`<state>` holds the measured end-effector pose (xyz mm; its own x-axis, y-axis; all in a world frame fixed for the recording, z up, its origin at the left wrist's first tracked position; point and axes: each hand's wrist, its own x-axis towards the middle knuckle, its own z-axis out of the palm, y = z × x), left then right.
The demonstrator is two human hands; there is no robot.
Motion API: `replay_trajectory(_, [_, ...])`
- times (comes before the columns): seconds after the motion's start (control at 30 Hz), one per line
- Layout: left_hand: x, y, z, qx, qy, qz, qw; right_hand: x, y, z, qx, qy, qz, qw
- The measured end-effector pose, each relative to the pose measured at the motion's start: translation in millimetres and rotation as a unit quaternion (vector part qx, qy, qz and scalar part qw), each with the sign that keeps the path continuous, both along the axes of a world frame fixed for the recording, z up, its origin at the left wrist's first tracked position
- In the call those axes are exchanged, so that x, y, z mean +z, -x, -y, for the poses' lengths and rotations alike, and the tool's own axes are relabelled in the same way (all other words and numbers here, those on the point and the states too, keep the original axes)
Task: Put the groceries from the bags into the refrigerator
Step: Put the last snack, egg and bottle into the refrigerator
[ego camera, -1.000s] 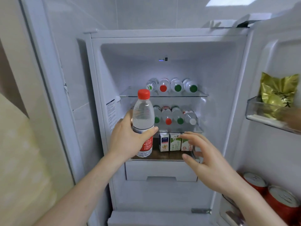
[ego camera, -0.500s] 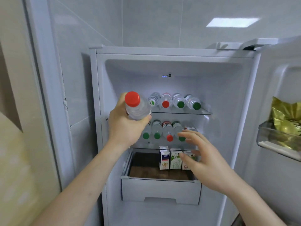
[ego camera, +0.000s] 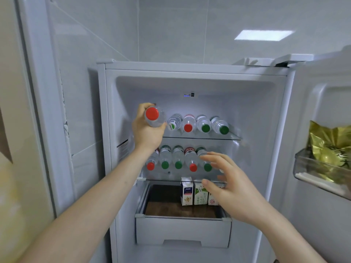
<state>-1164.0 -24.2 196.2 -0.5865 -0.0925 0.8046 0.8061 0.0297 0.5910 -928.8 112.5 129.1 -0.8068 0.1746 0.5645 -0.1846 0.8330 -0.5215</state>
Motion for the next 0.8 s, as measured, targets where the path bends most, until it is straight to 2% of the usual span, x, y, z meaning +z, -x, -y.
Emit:
replay_trajectory(0.23, [-11.9, 25.4, -8.7, -0.010, 0.018, 0.053, 0.998, -11.5, 0.7, -15.7, -0.027, -0.004, 0.039, 0.999])
replay_trajectory(0.37, [-18.0, 38.8, -10.3, -0.004, 0.061, 0.071, 0.996, -26.8, -3.4, -26.8, -0.062, 0.013, 0.040, 0.997])
replay_trajectory(0.5, [-23.8, 46.7, -7.0, 0.000, 0.157, 0.076, 0.985, -41.2, -11.5, -38.3, -0.110, 0.030, 0.030, 0.993])
replay_trajectory(0.6, [-30.7, 47.3, -3.9, 0.016, 0.260, 0.025, 0.965, -52.6, -18.0, -43.9, -0.142, 0.024, 0.043, 0.989])
replay_trajectory(0.8, [-20.4, 48.9, 7.4, -0.028, 0.329, 0.055, 0.942, -67.9, -22.0, -45.4, -0.149, 0.015, 0.086, 0.985])
